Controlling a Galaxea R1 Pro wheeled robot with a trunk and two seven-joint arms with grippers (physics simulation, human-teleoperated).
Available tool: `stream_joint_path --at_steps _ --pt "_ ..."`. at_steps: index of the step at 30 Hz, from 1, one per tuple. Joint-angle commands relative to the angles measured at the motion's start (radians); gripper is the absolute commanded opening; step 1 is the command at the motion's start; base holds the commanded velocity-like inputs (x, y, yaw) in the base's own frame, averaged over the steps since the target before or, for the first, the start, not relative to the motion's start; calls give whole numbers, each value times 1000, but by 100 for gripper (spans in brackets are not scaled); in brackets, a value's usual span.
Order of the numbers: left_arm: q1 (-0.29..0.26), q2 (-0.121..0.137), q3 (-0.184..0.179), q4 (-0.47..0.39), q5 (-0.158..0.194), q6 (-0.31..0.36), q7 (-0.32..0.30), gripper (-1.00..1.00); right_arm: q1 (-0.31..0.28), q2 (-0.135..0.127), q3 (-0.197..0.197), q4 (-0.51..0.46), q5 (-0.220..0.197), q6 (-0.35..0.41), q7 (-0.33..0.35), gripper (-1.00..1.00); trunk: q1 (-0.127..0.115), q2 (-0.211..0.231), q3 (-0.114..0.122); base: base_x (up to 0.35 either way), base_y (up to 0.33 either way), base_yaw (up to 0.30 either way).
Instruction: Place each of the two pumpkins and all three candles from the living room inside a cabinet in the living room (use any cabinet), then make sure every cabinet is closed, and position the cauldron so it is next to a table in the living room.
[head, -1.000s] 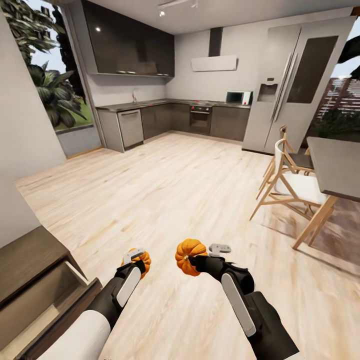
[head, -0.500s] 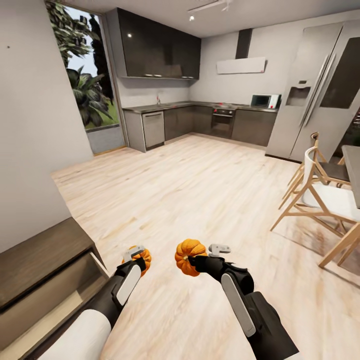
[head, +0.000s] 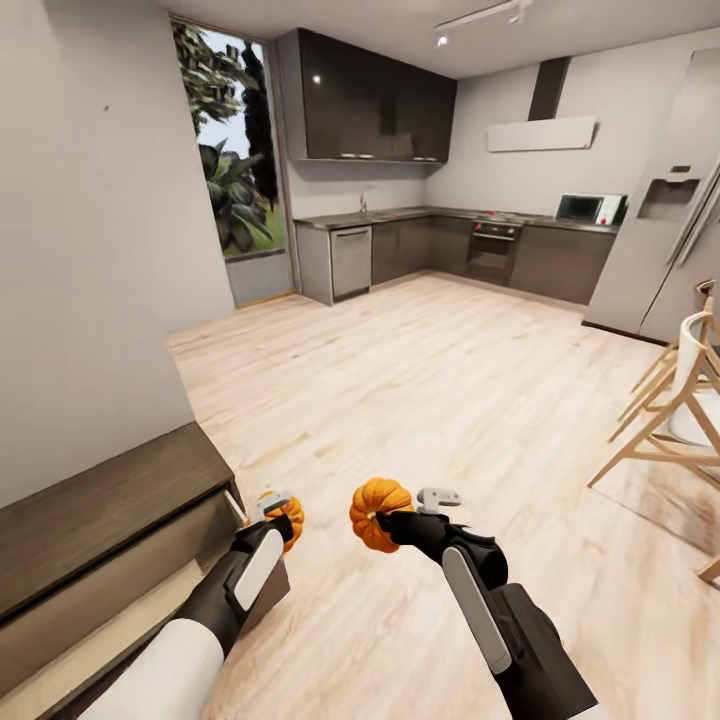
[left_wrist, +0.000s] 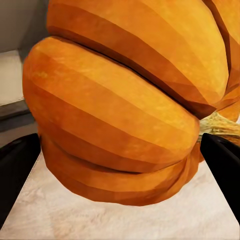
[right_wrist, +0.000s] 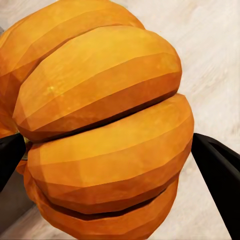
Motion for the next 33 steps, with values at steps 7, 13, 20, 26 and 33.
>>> stream_joint_path --at_steps 7,13,20,26,33 --pt "-1 -5 -7 -1 4 3 9 -100 0 -2 2 -2 -14 -1 -8 -100 0 -1 3 86 100 269" --pt "-1 -10 -8 -1 2 3 9 -100 0 -3 1 -5 -14 -3 -7 -100 0 -1 4 5 5 57" --pt "-1 -10 -9 -1 2 3 8 -100 0 0 2 -5 -14 -3 -8 -100 0 -1 4 0 0 235" --pt "-1 -10 -8 -1 2 3 7 -100 0 1 2 -3 -14 -3 -8 -100 0 -1 4 0 0 279" --pt "-1 -10 -8 -1 2 3 7 -100 0 2 4 -3 -14 -3 -8 -100 0 -1 4 0 0 281"
